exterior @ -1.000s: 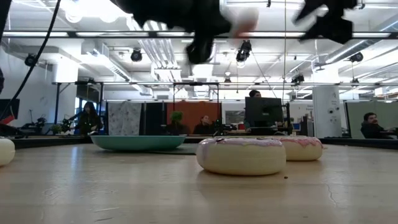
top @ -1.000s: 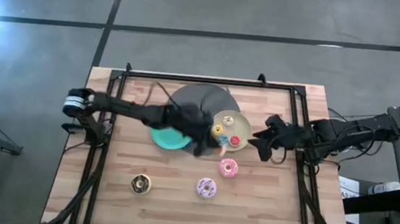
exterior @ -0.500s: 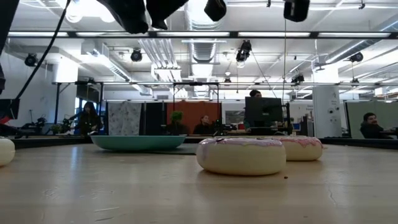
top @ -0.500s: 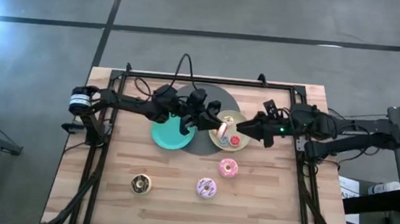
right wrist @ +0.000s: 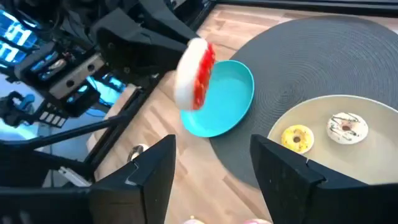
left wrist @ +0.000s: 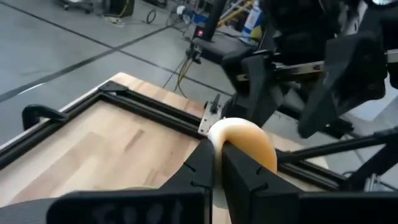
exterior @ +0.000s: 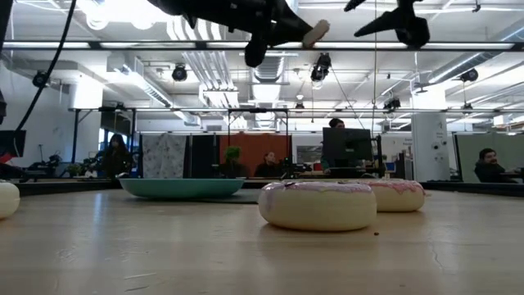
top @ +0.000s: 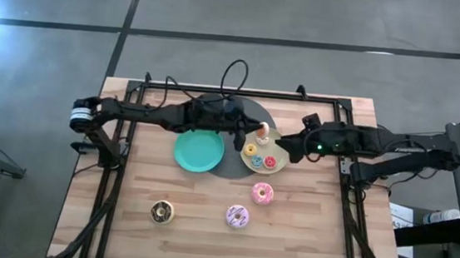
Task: Pick & Place donuts
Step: Put the small orange donut on the light gray plate
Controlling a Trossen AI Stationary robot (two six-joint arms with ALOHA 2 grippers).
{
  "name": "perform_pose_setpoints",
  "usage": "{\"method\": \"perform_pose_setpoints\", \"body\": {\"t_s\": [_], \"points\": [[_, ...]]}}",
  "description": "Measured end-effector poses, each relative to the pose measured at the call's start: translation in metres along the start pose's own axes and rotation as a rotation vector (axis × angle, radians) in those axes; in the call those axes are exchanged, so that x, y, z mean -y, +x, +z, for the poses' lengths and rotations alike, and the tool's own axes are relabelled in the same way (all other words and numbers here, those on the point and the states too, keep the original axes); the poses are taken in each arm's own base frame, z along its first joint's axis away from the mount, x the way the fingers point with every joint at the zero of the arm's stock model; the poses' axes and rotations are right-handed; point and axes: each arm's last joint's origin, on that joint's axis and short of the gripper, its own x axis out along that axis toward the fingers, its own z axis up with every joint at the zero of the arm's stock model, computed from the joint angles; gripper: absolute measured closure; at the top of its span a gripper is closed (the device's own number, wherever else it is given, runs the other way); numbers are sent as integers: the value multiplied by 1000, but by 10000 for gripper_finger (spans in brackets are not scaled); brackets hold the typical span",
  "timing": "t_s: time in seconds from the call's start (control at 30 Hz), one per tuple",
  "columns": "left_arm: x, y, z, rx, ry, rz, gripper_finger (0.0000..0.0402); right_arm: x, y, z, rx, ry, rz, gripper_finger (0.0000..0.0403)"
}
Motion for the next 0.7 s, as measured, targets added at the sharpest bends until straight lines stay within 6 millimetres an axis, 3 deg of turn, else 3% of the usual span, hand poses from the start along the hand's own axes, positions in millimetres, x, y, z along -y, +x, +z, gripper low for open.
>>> {"method": "perform_pose_setpoints", "body": {"t_s": [0.4,0.7], "points": [[-3,5,-6,-80,30,31,401,-17,30,5,14,-104,-99,201],[-3,5,-5,-71,29,14,401,-21,47,9,-10,-115,-151,146]]}}
